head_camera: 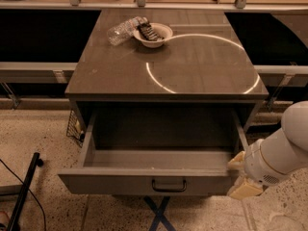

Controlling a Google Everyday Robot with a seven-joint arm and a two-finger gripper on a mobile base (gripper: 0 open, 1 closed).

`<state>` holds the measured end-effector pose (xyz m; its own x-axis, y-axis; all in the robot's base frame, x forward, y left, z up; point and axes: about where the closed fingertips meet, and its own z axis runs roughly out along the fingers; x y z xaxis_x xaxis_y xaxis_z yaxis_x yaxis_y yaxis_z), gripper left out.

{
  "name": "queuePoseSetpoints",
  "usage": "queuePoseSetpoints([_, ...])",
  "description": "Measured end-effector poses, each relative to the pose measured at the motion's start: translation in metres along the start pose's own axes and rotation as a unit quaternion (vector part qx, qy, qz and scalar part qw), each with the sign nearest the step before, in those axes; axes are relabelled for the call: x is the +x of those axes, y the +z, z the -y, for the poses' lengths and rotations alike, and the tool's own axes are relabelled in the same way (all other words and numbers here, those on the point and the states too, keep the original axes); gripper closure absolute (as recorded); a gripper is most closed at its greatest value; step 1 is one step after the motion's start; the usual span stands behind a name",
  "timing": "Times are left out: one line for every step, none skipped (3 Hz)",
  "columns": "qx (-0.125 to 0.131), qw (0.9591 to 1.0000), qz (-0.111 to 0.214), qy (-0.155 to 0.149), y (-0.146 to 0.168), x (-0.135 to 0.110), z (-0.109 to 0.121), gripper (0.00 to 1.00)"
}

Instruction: Open top drawer

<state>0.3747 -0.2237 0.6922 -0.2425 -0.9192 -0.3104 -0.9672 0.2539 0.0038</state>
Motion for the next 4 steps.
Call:
queuePoseSetpoints([-0.004, 1.0, -0.003, -0.005, -0.002, 0.0, -0.006, 0.48])
queuePoseSetpoints([-0.013, 0.9996, -0.014, -0.02, -0.002, -0.002, -0.015, 0.51])
queuePoseSetpoints([-0.024, 0.9986, -0.027, -0.038, -0.003, -0.003, -0.025, 0.51])
queuePoseSetpoints([-0.022, 0.9988, -0.026, -0.036, -0.003, -0.004, -0.022, 0.53])
